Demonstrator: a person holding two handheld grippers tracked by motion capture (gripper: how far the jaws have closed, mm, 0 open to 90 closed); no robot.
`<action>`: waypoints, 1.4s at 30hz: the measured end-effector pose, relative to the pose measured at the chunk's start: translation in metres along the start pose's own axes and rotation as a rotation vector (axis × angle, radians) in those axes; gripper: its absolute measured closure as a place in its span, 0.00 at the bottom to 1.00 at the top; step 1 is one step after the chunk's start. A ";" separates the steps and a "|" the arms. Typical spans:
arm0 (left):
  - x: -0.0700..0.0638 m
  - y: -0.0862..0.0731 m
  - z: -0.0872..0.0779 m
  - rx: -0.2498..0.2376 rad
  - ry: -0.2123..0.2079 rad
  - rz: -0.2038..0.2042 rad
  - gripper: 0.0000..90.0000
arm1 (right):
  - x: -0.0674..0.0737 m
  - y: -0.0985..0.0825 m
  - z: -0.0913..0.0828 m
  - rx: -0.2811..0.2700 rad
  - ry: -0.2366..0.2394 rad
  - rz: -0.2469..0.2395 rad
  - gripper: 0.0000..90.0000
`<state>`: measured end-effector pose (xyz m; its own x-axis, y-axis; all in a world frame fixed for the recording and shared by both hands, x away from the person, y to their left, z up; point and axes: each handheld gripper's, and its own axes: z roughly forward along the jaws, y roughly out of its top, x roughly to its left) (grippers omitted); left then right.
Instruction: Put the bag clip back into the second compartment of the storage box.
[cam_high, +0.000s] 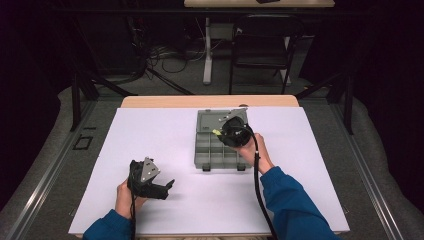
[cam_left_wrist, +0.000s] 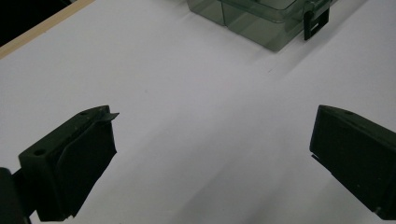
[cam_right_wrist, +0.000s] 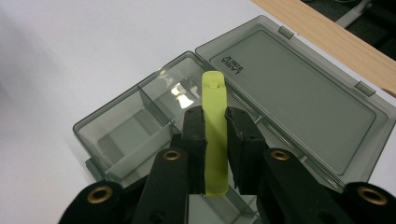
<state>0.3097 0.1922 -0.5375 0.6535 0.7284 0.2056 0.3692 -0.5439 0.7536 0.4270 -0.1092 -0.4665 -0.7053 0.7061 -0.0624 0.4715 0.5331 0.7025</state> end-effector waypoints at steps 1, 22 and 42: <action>0.000 0.000 0.000 -0.001 0.000 0.001 0.00 | 0.000 0.001 0.002 0.003 -0.001 0.003 0.87; 0.000 0.000 0.000 -0.001 -0.001 0.004 0.00 | -0.005 0.007 0.040 0.077 -0.016 0.049 0.86; 0.000 0.000 0.000 -0.002 0.000 0.002 0.00 | -0.013 -0.002 0.040 0.061 0.019 0.112 0.56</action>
<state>0.3092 0.1923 -0.5375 0.6542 0.7272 0.2077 0.3664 -0.5449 0.7542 0.4567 -0.1011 -0.4950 -0.6561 0.7541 0.0284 0.5789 0.4789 0.6600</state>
